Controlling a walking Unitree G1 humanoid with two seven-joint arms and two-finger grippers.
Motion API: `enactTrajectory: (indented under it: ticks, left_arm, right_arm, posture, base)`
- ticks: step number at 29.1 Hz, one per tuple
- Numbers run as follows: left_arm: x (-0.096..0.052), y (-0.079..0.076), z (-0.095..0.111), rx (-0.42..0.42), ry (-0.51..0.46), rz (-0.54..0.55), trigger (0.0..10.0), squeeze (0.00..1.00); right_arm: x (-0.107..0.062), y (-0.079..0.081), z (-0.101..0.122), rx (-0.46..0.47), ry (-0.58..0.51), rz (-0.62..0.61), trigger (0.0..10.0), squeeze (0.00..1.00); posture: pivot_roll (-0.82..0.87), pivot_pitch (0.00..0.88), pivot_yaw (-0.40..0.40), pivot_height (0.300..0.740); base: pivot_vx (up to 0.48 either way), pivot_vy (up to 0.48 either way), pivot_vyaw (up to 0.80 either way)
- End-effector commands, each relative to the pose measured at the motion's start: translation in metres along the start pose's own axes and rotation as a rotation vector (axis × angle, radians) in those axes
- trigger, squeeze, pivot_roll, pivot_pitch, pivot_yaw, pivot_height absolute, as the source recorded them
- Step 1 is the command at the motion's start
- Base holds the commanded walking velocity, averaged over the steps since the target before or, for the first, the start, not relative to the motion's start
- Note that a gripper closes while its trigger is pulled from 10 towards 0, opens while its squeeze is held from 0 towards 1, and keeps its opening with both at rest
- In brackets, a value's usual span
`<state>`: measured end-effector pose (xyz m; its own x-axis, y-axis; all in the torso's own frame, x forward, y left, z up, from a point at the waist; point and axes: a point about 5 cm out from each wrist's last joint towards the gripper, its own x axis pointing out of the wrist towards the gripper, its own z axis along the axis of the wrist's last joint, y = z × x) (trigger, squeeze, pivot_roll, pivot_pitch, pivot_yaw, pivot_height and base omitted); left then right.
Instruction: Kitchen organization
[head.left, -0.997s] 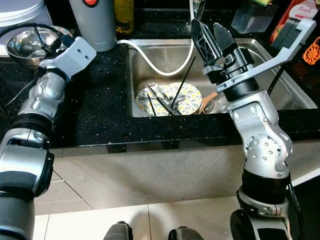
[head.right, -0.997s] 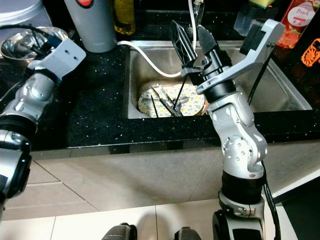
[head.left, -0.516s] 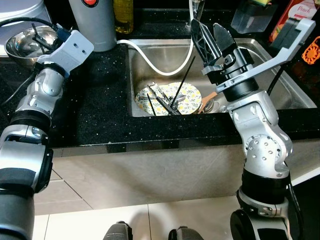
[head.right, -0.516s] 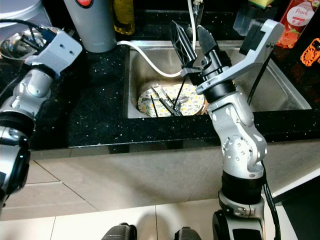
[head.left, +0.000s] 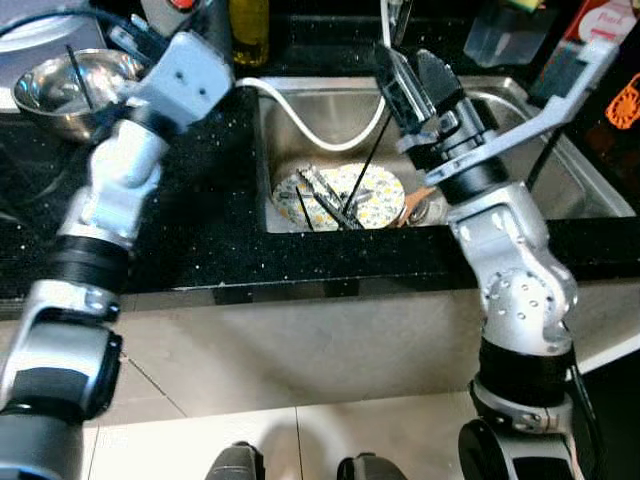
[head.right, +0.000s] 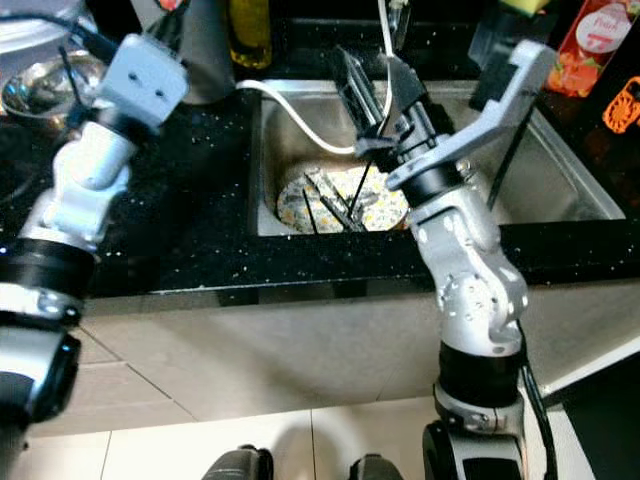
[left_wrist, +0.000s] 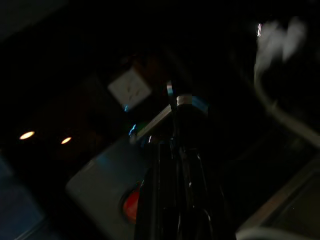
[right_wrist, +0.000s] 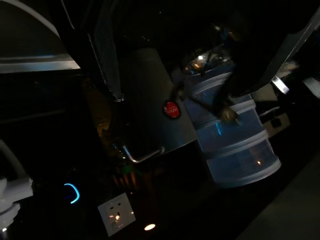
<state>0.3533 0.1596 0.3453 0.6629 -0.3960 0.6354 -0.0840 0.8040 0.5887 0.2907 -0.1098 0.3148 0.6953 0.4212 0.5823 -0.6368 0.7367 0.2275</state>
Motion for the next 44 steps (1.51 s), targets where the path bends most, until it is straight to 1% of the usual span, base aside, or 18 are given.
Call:
enactTrajectory:
  ticks: [1,3,6,7,8,9,12,13,17,18,21,23,25,29,32,36,39,44]
  left_arm:
    - [0.003,-0.002,0.013,-0.095,-0.035,0.001,10.0,0.00]
    - [0.007,-0.005,0.026,-0.214,-0.066,-0.004,10.0,0.00]
    - [0.008,-0.006,0.035,-0.373,-0.074,0.018,10.0,0.00]
    - [0.008,-0.006,0.037,-0.457,-0.076,0.030,10.0,0.00]
    - [0.008,-0.006,0.037,-0.457,-0.076,0.030,10.0,0.00]
    - [0.008,-0.006,0.039,-0.511,-0.077,0.035,10.0,0.00]
    - [0.007,-0.010,0.045,-0.701,-0.075,0.041,10.0,0.00]
    - [0.007,-0.011,0.046,-0.738,-0.070,0.046,10.0,0.00]
    - [0.007,-0.015,0.048,-0.815,-0.038,0.078,10.0,0.00]
    - [0.007,-0.015,0.048,-0.815,-0.038,0.078,10.0,0.00]
    - [0.008,-0.026,0.052,-0.894,-0.003,0.122,10.0,0.00]
    - [0.010,-0.031,0.056,-0.923,-0.002,0.143,10.0,0.00]
    - [0.011,-0.032,0.057,-0.932,-0.002,0.150,10.0,0.00]
    - [0.013,-0.040,0.063,-0.997,0.020,0.168,10.0,0.00]
    - [0.016,-0.044,0.069,-1.030,0.023,0.165,10.0,0.00]
    - [0.017,-0.051,0.072,-1.101,0.050,0.185,10.0,0.00]
    - [0.016,-0.059,0.074,-1.179,0.079,0.185,10.0,0.00]
    - [0.015,-0.065,0.076,-1.196,0.100,0.184,10.0,0.00]
  right_arm:
    - [0.001,0.001,-0.005,-0.070,0.020,-0.006,10.0,0.00]
    - [0.003,0.000,-0.010,-0.158,0.037,-0.035,10.0,0.00]
    - [0.005,-0.001,-0.016,-0.346,0.054,-0.063,10.0,0.00]
    - [0.005,-0.002,-0.017,-0.384,0.055,-0.077,10.0,0.00]
    - [0.005,-0.002,-0.017,-0.384,0.055,-0.077,10.0,0.00]
    - [0.005,-0.002,-0.018,-0.400,0.054,-0.086,10.0,0.00]
    - [0.005,-0.005,-0.019,-0.530,0.033,-0.146,10.0,0.00]
    - [0.005,-0.005,-0.019,-0.565,0.026,-0.161,10.0,0.00]
    - [0.007,-0.005,-0.022,-0.661,0.005,-0.186,10.0,0.00]
    - [0.007,-0.005,-0.022,-0.661,0.005,-0.186,10.0,0.00]
    - [0.006,0.003,-0.041,-0.727,0.029,-0.167,10.0,0.00]
    - [0.003,0.008,-0.056,-0.723,0.057,-0.148,10.0,0.00]
    - [0.002,0.010,-0.061,-0.716,0.065,-0.144,10.0,0.00]
    - [0.000,0.026,-0.086,-0.659,0.102,-0.113,10.0,0.00]
    - [0.002,0.032,-0.097,-0.656,0.107,-0.122,10.0,0.00]
    - [0.007,0.026,-0.103,-0.723,0.109,-0.238,10.0,0.00]
    - [0.011,0.022,-0.106,-0.733,0.106,-0.286,10.0,0.00]
    - [0.015,0.019,-0.104,-0.755,0.086,-0.333,10.0,0.00]
  posture:
    - [0.08,0.079,-0.013,0.740]
    - [0.08,0.077,-0.010,0.740]
    - [0.08,0.075,-0.008,0.740]
    - [0.08,0.073,-0.006,0.740]
    - [0.08,0.073,-0.006,0.740]
    - [0.08,0.073,-0.006,0.740]
    - [0.07,0.069,-0.004,0.740]
    - [0.07,0.069,-0.004,0.740]
    - [0.08,0.068,-0.003,0.740]
    - [0.08,0.068,-0.003,0.740]
    - [0.07,0.065,-0.004,0.740]
    - [0.08,0.064,-0.007,0.740]
    - [0.08,0.064,-0.007,0.740]
    - [0.08,0.062,-0.009,0.740]
    - [0.08,0.060,-0.008,0.740]
    - [0.08,0.058,-0.007,0.740]
    - [0.09,0.052,-0.007,0.740]
    - [0.09,0.052,-0.007,0.740]
  base:
    - [0.000,0.000,0.00]
    - [0.000,0.000,0.00]
    - [0.000,0.000,0.00]
    - [0.000,0.000,0.00]
    - [0.000,0.000,0.00]
    - [0.000,0.000,0.00]
    - [0.000,0.000,0.00]
    - [0.000,0.000,0.00]
    - [0.000,0.000,0.00]
    - [0.000,0.000,0.00]
    - [0.000,0.000,0.00]
    - [0.000,0.000,0.00]
    - [0.000,0.000,0.00]
    - [0.000,0.000,0.00]
    - [0.000,0.000,0.00]
    - [0.000,0.000,0.00]
    - [0.000,0.000,0.00]
    - [0.000,0.000,0.00]
